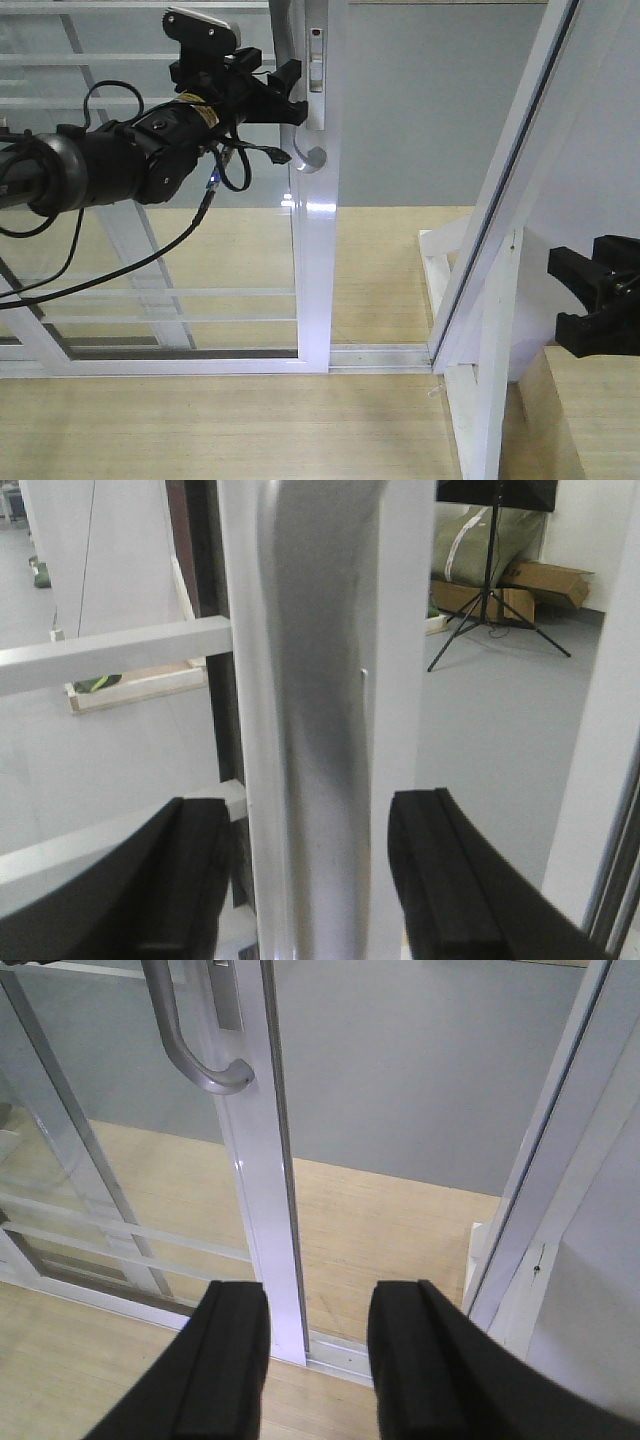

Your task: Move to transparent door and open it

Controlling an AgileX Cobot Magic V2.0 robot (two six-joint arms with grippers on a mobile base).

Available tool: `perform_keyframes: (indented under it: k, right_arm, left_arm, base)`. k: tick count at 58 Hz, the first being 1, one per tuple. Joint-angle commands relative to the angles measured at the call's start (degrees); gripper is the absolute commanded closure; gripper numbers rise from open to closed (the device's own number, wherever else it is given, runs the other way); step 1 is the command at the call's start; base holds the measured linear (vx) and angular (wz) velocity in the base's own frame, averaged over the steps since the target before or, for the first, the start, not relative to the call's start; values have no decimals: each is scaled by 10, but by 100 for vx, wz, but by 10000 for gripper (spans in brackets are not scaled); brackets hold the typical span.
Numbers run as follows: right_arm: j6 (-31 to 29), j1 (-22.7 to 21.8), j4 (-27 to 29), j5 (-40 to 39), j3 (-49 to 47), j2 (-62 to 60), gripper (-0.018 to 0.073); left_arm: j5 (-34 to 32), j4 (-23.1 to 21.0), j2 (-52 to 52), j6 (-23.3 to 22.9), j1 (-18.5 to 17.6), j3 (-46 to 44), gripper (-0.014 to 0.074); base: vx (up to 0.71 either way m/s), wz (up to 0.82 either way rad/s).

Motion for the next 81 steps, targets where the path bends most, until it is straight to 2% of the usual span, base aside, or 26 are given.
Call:
perform_keyframes:
  k: [1, 11, 18, 33, 45, 57, 70, 81]
  right_arm:
    - [1, -2, -11, -36, -18, -2, 221]
    - [1, -2, -21, -25, -18, -2, 221]
    - [1, -2, -22, -19, -18, -2, 221]
    - [1, -2, -22, -18, -18, -2, 221]
    - [1, -2, -22, -17, -18, -2, 221]
    - [1, -2, -24, -16, -18, -2, 221]
    - [1, -2, -37, -16, -18, -2, 221]
    - [1, -2, -37, -16, -18, -2, 221]
  left_arm:
    - [-9, -3, -14, -9, -2, -55, 113]
    - [65, -3, 10, -10, -2, -118, 118]
    - [80, -4, 21, -10, -2, -144, 136]
    - [125, -10, 19, -10, -1, -152, 196]
    - [185, -10, -4, -10, 0, -152, 198]
    - [229, -8, -26, -10, 28, -152, 198]
    - [243, -8, -30, -10, 71, -152, 198]
    - [301, -6, -49, -4, 92, -152, 198]
  base:
    - [0, 0]
    - [0, 0]
    - [0, 0]
    - [0, 0]
    - [0, 0]
    - [0, 0]
    - [0, 0]
    - [0, 0]
